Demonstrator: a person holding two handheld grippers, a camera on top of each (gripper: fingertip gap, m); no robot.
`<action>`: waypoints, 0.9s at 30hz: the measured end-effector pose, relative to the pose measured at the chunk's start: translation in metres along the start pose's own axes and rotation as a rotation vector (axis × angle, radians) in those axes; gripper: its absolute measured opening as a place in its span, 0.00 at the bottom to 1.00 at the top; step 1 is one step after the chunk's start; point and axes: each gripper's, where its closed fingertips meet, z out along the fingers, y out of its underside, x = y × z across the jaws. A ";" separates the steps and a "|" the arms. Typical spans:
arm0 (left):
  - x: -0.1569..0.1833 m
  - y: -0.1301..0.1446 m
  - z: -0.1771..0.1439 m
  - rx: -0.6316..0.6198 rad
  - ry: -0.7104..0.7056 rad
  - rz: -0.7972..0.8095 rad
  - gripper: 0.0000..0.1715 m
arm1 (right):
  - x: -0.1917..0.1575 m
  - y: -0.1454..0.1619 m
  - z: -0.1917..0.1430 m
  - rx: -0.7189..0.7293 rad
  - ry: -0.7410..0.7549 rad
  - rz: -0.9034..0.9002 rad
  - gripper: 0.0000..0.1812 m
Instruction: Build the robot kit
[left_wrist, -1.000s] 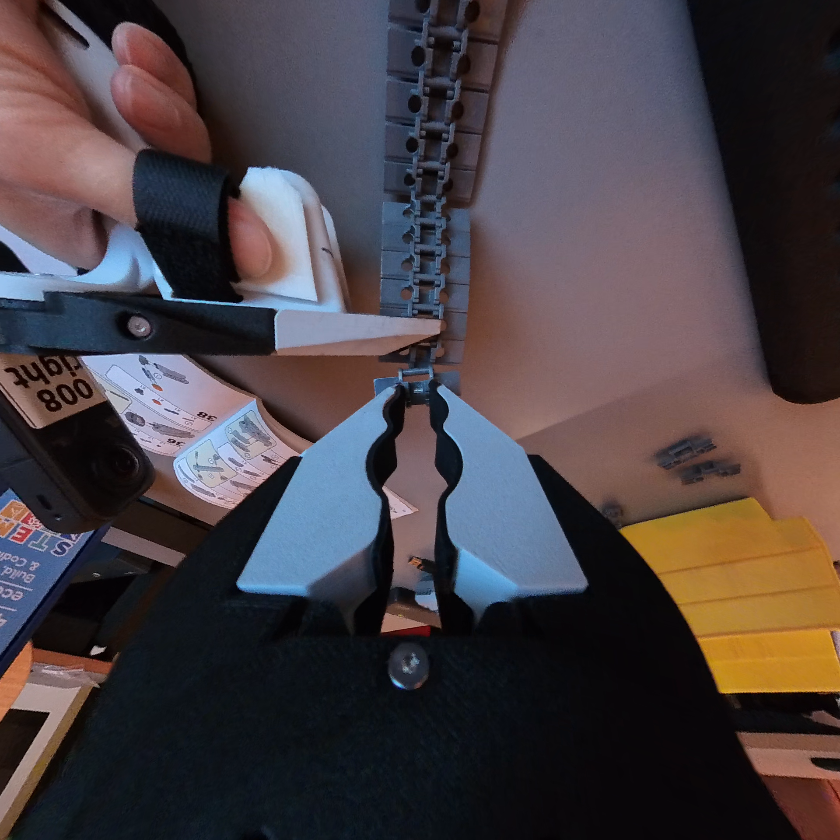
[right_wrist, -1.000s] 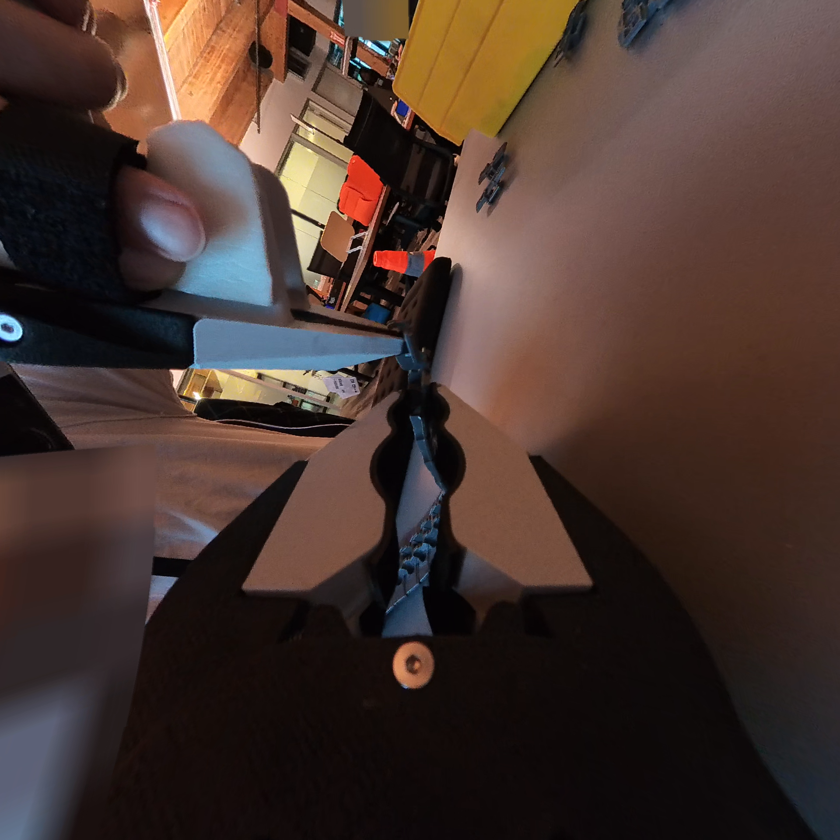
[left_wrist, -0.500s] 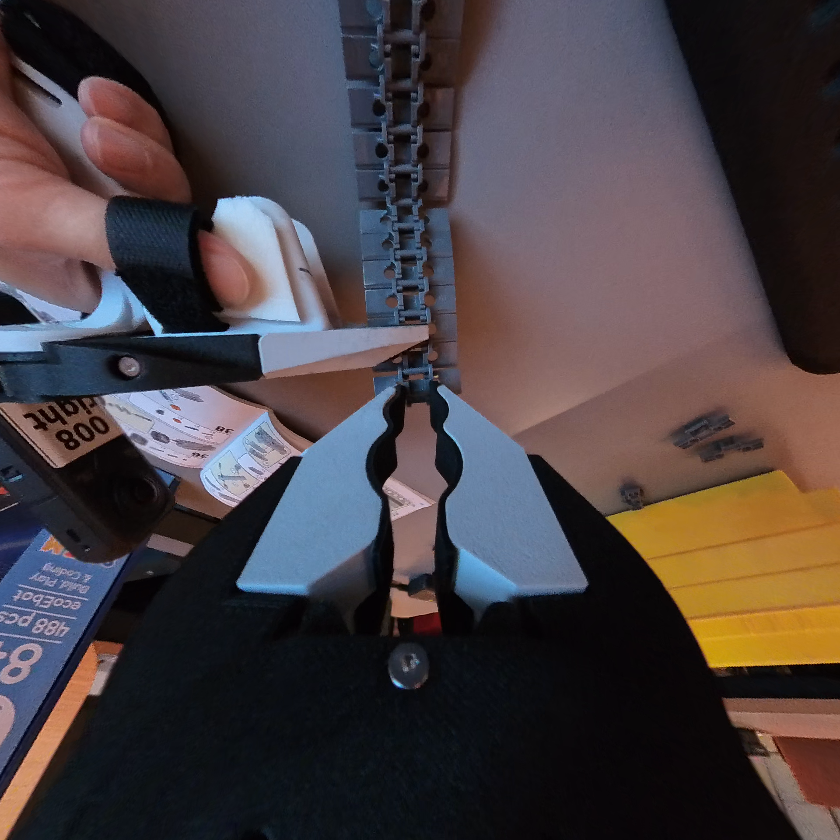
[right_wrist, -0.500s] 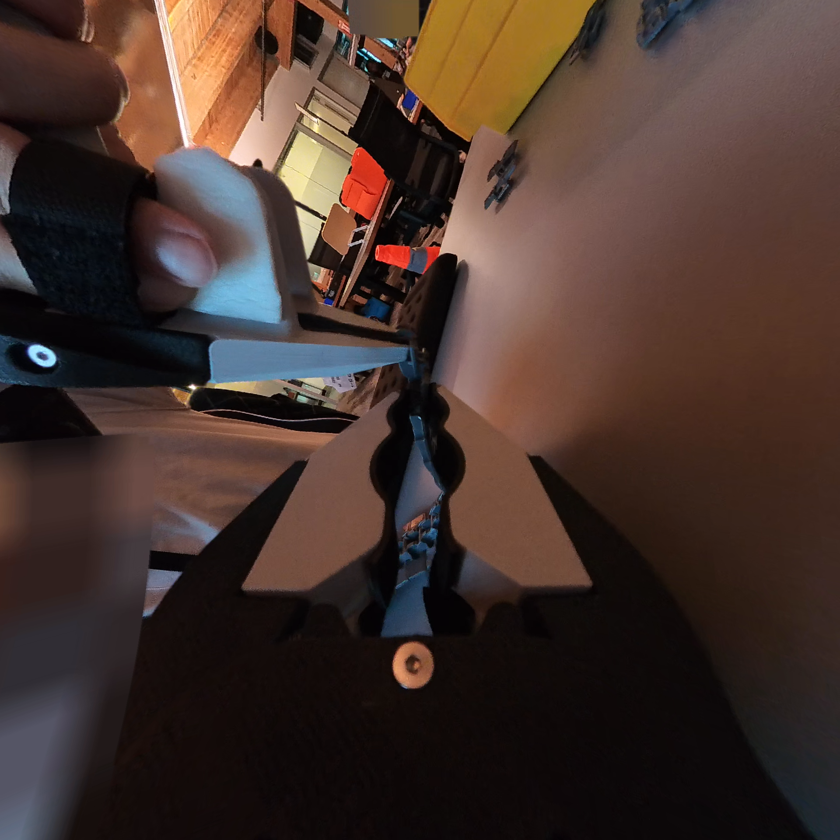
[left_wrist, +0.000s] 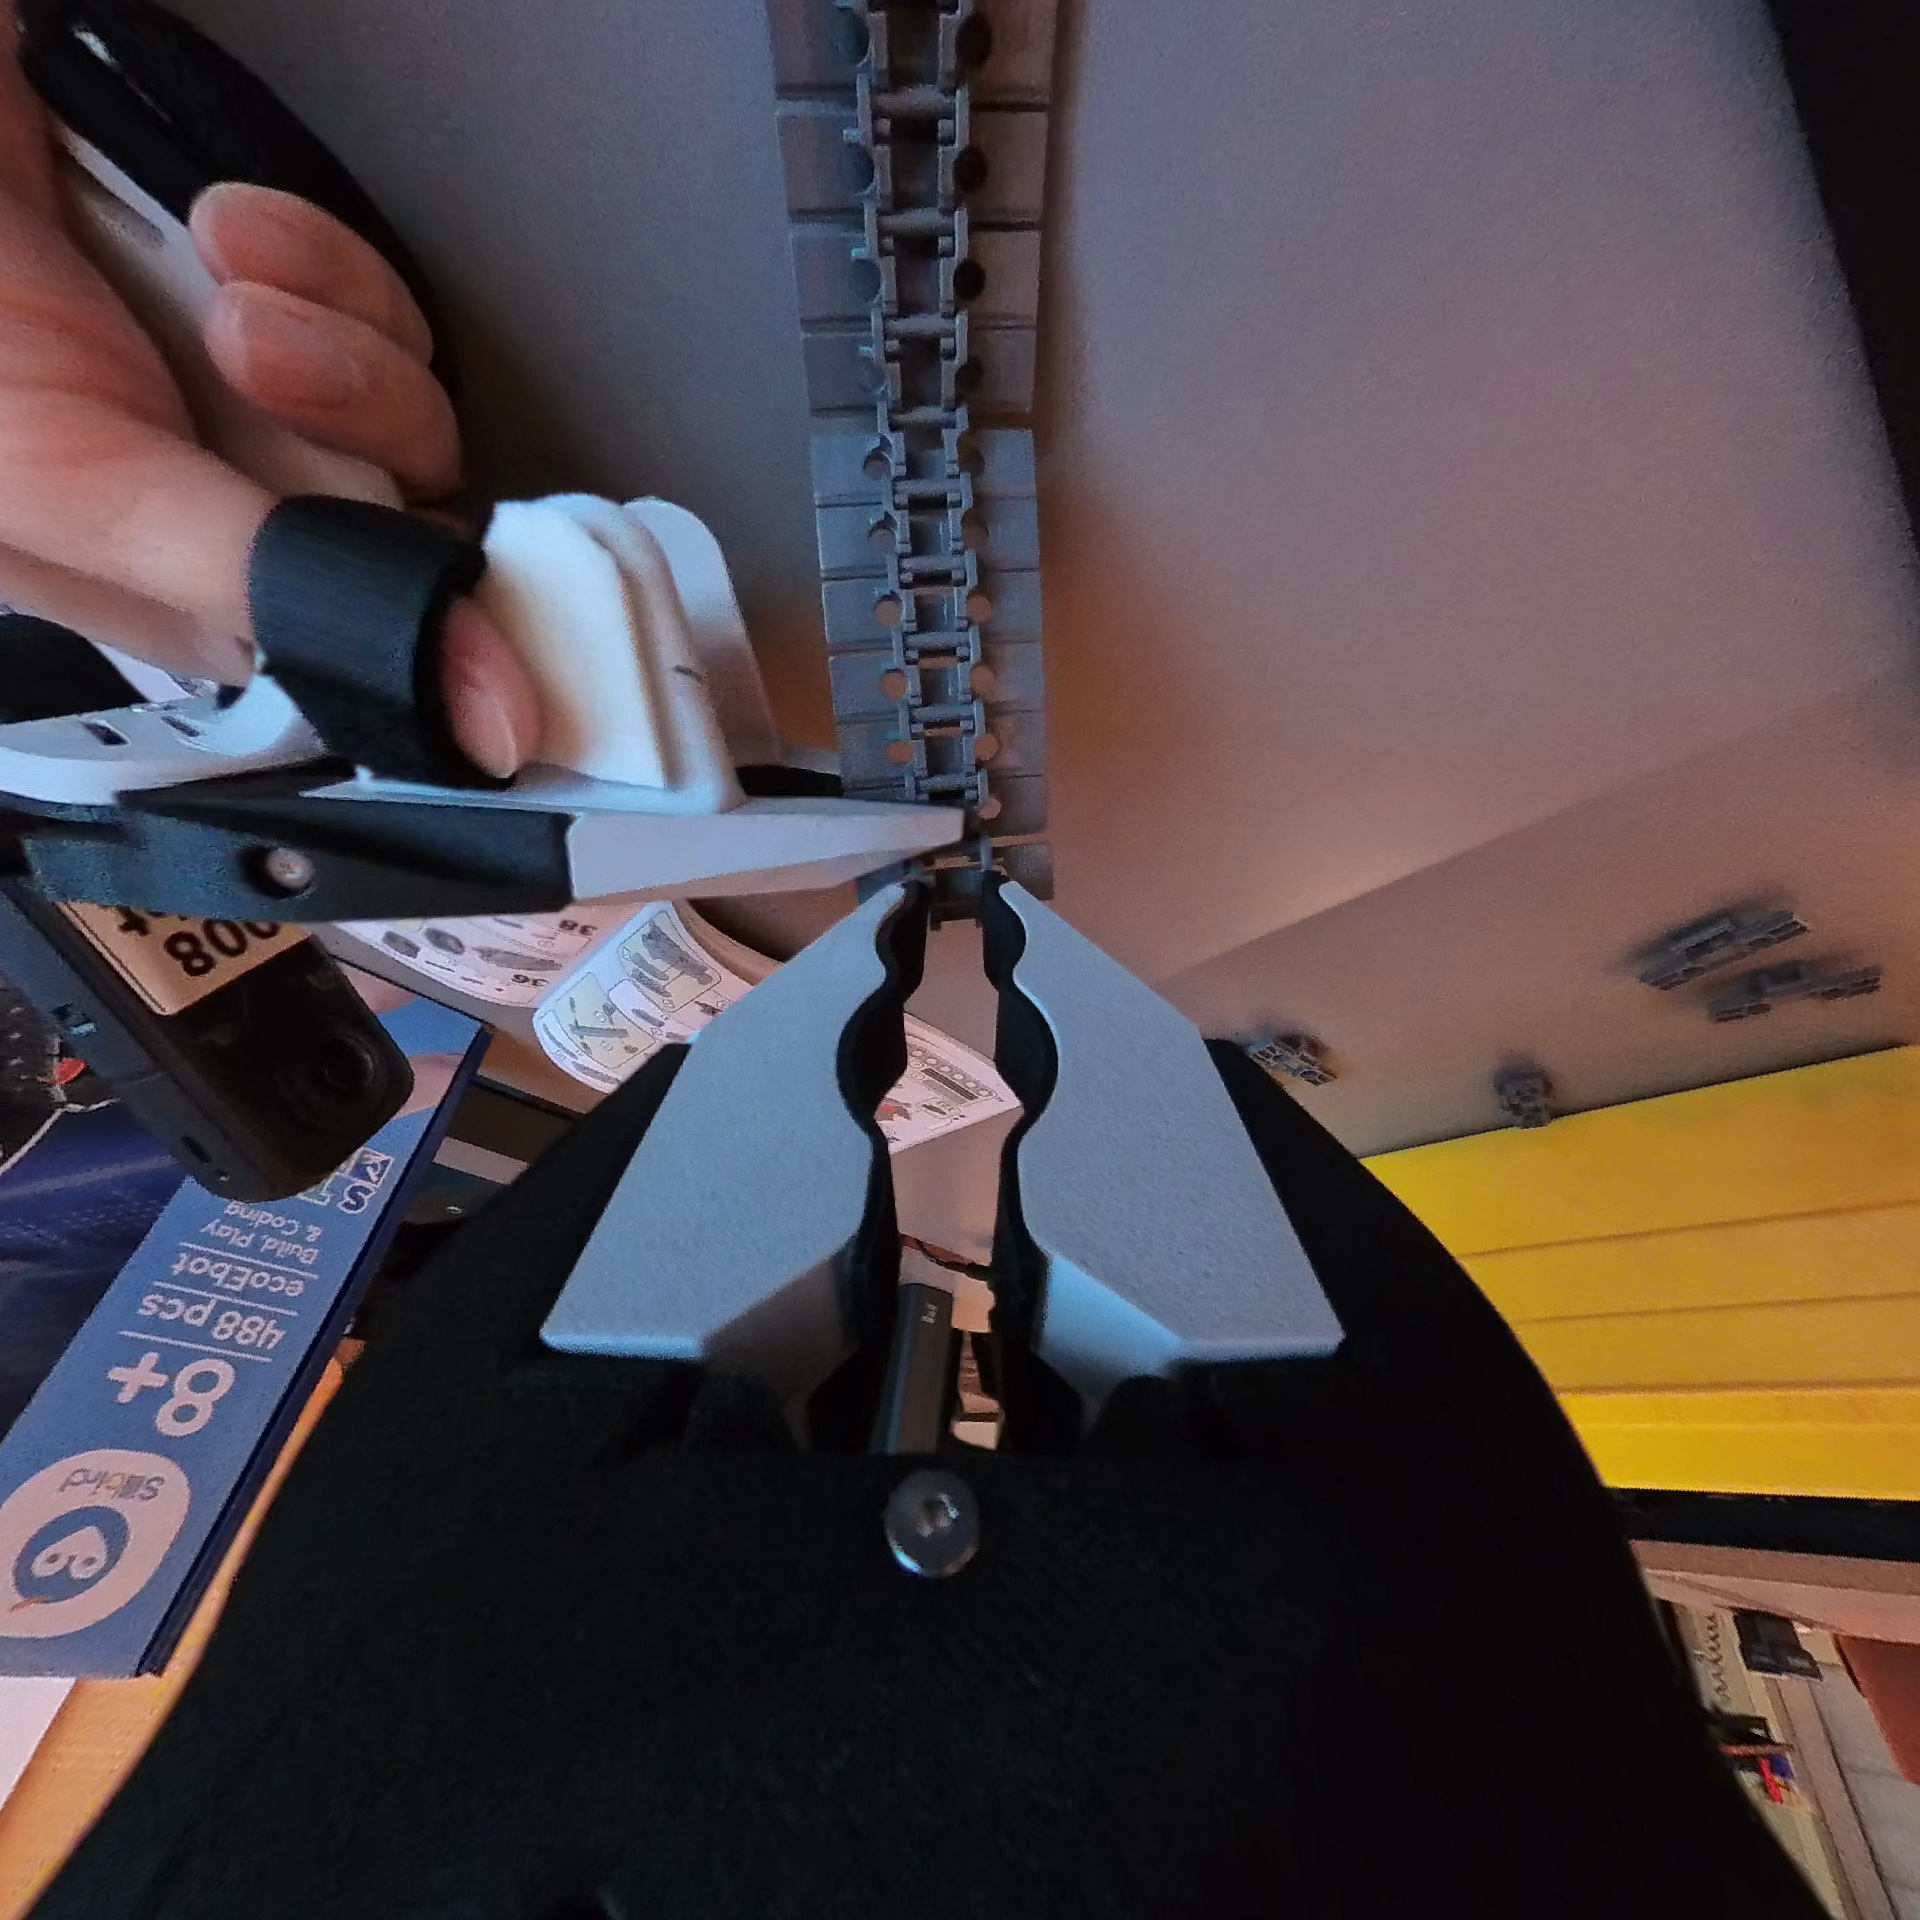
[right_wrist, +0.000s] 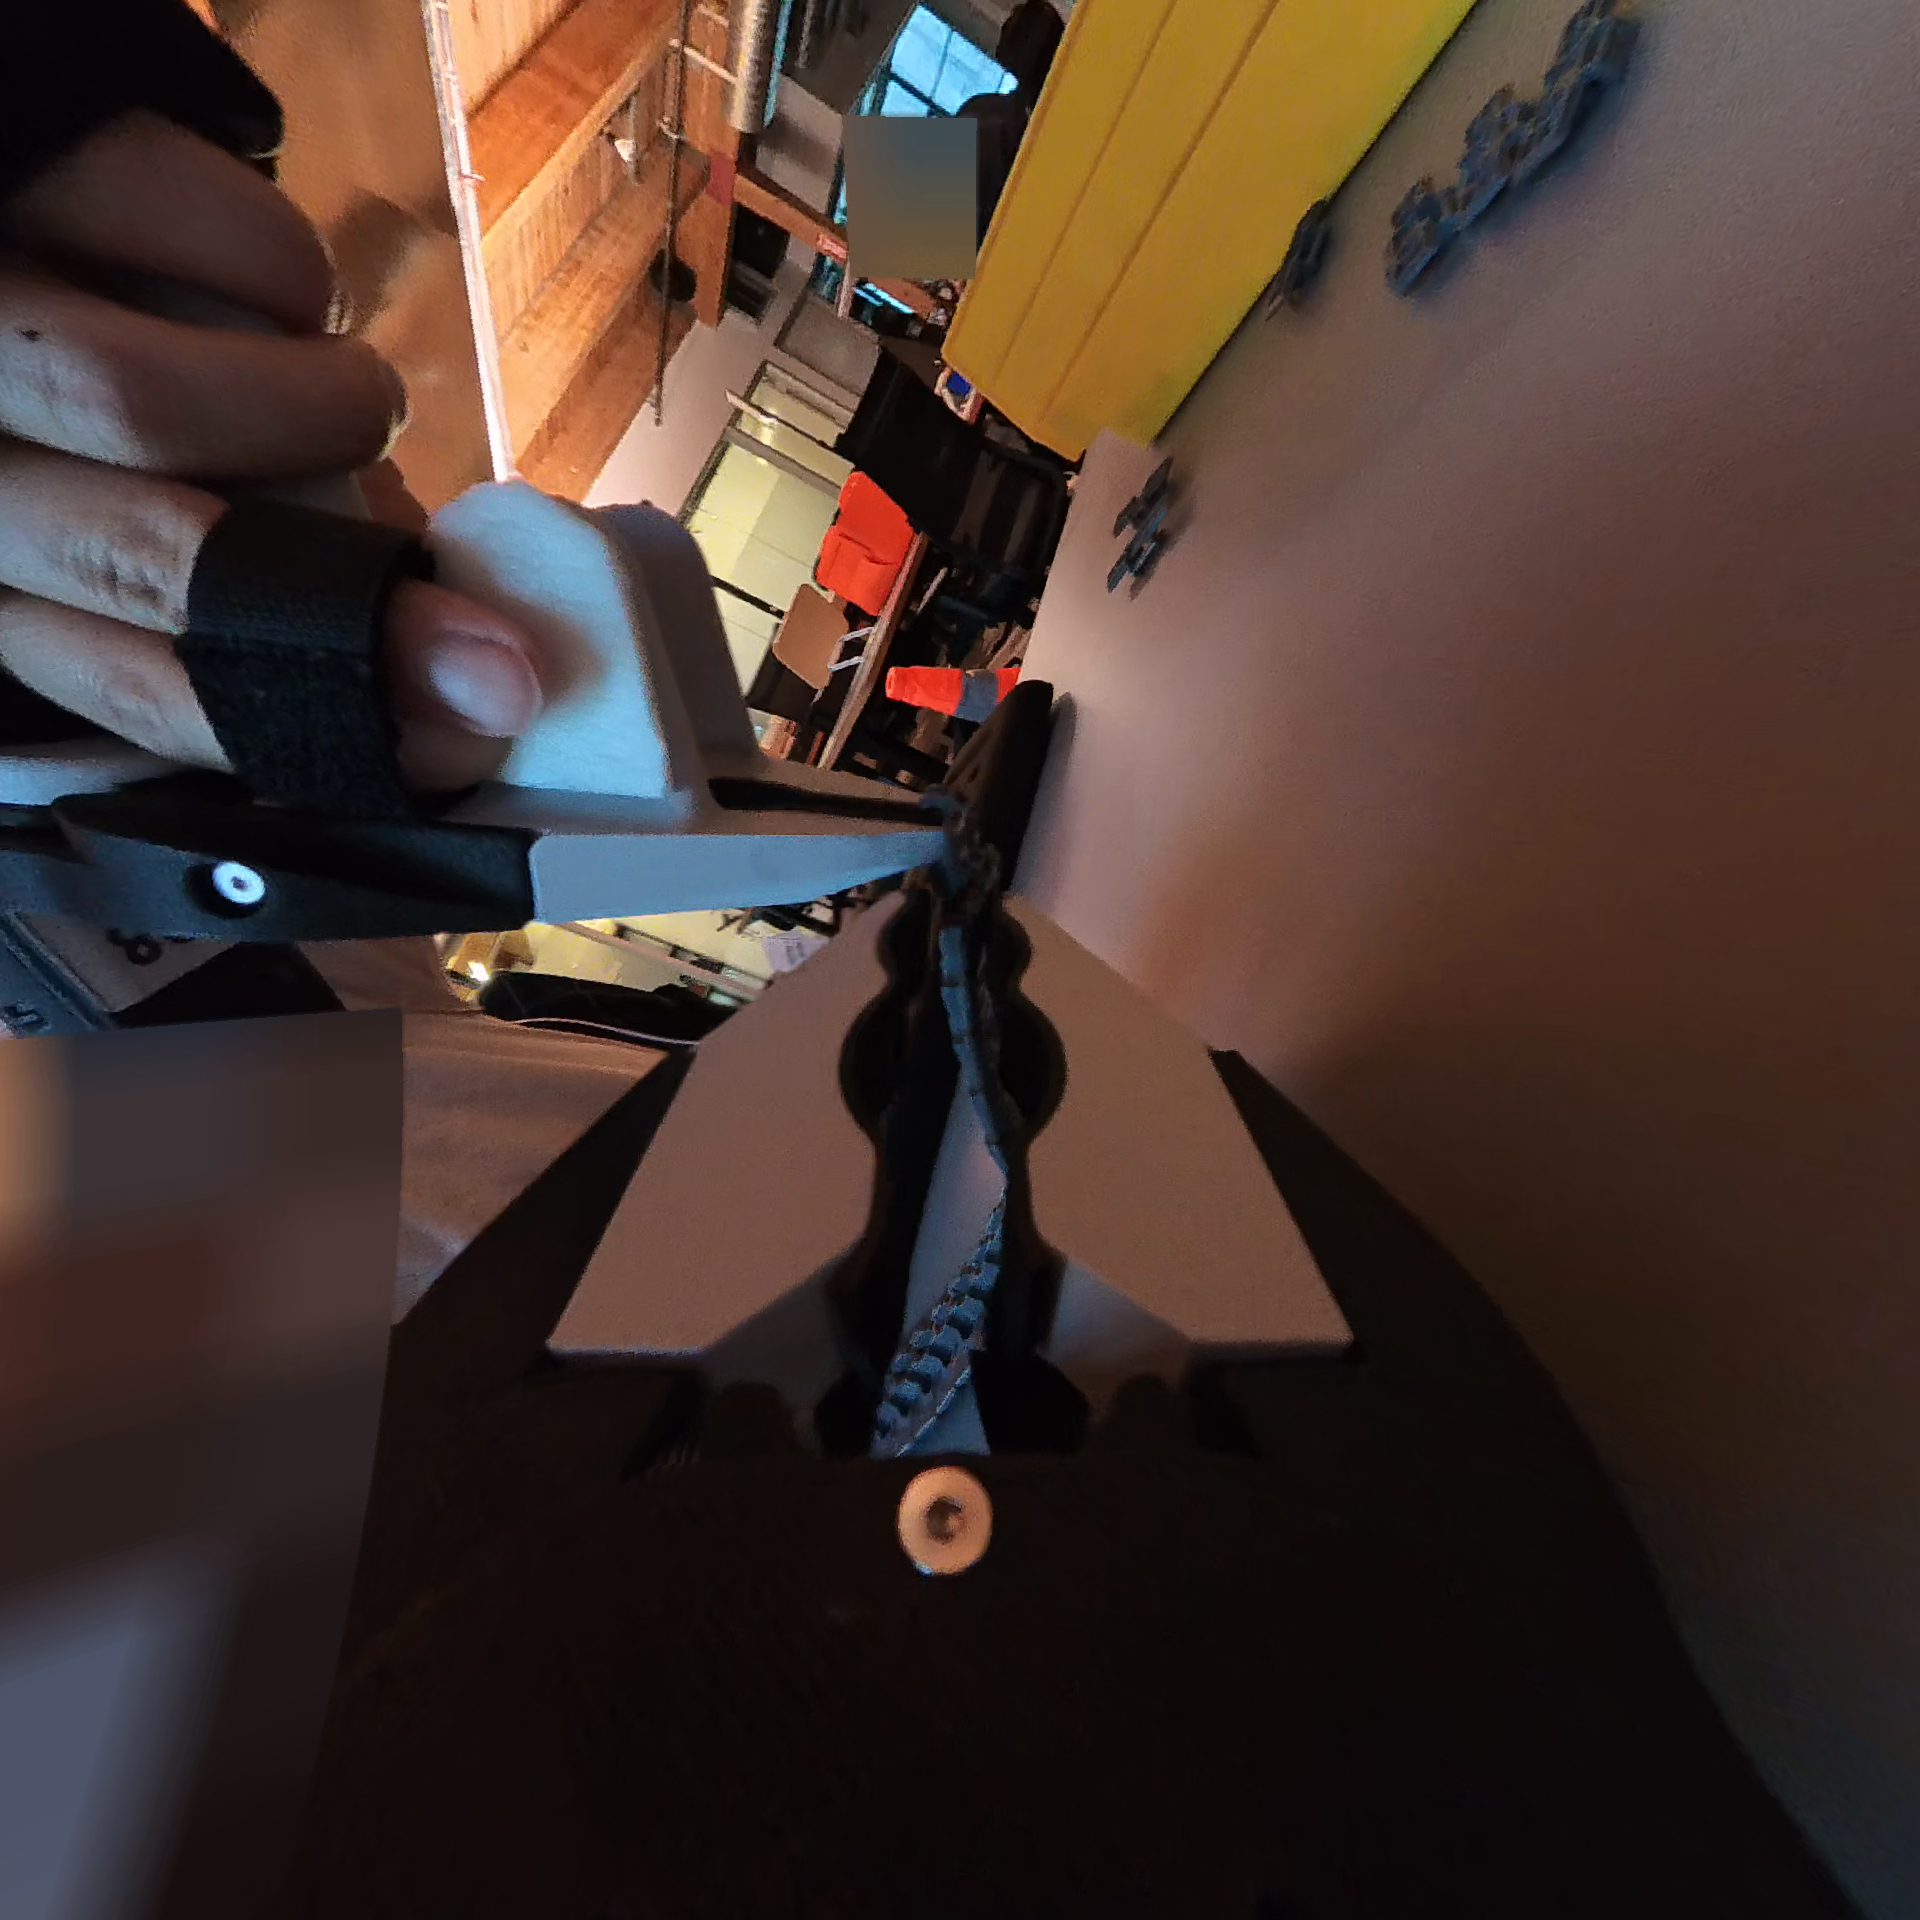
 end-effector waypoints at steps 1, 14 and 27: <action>0.000 0.001 0.000 -0.004 0.004 -0.008 0.05 | 0.001 -0.001 0.000 0.004 0.011 -0.014 0.02; 0.002 0.000 0.001 -0.034 -0.003 -0.010 0.05 | 0.002 0.000 0.002 0.009 0.015 0.031 0.03; -0.002 0.005 0.000 0.115 0.067 -0.495 0.11 | 0.004 0.003 0.001 -0.005 0.037 0.020 0.03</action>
